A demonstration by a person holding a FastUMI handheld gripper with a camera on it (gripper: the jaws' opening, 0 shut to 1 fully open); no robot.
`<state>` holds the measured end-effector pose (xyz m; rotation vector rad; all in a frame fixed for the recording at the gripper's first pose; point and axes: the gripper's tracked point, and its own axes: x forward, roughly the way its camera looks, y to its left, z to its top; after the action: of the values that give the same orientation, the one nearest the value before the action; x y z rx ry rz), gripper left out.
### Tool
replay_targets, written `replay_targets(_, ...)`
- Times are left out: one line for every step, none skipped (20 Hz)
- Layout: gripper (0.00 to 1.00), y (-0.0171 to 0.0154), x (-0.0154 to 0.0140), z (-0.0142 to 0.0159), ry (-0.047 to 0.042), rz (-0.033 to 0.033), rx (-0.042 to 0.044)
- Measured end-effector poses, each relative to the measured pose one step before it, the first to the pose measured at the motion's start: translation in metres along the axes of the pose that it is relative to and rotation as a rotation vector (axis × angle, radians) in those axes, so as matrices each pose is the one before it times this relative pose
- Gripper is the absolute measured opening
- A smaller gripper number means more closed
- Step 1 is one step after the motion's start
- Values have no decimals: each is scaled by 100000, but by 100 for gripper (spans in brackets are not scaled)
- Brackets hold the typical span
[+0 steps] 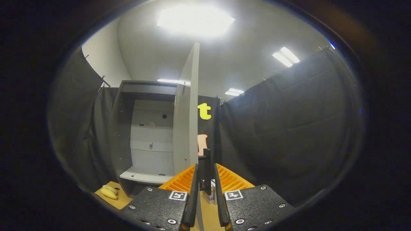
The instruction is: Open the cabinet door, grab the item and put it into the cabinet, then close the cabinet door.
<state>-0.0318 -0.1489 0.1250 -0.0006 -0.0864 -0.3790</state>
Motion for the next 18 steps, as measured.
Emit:
replay_targets(42, 1221, -854, 65, -404, 1471, -764)
replay_targets(56, 1427, -777, 121, -918, 2183, -404)
replay_targets(70, 1612, -809, 245, -1897, 3116, 389)
replay_targets(83, 2085, -898, -59, -1493, 4084, 804)
replay_targets(91, 2084, -675, -381, 271, 4380, 864)
replay_targets(94, 1987, -542, -803, 966, 3993, 452)
replay_targets(94, 1670, -377, -952, 1457, 3555, 102)
replay_targets(94, 1765, -145, -1013, 1016, 3459, -116)
replay_targets(94, 1702, -121, -1043, 77, 2344, -763)
replay_targets(94, 1425, 11, -979, -92, 1538, -687)
replay_targets(94, 1491, -68, -1351, 838, 1989, -419)
replay_targets(94, 1393, -166, -1514, 1026, 1785, 108)
replay_targets(94, 1066, -66, -1328, 767, 1424, 448)
replay_targets(94, 872, 250, -1511, 872, 664, 623)
replay_targets(95, 796, 168, -1332, 284, 213, 635)
replay_targets(95, 683, 232, -1545, 893, 208, 616)
replay_targets(95, 442, 57, -1380, 444, -180, 430)
replay_targets(95, 441, -6, -1345, 294, 5, 640)
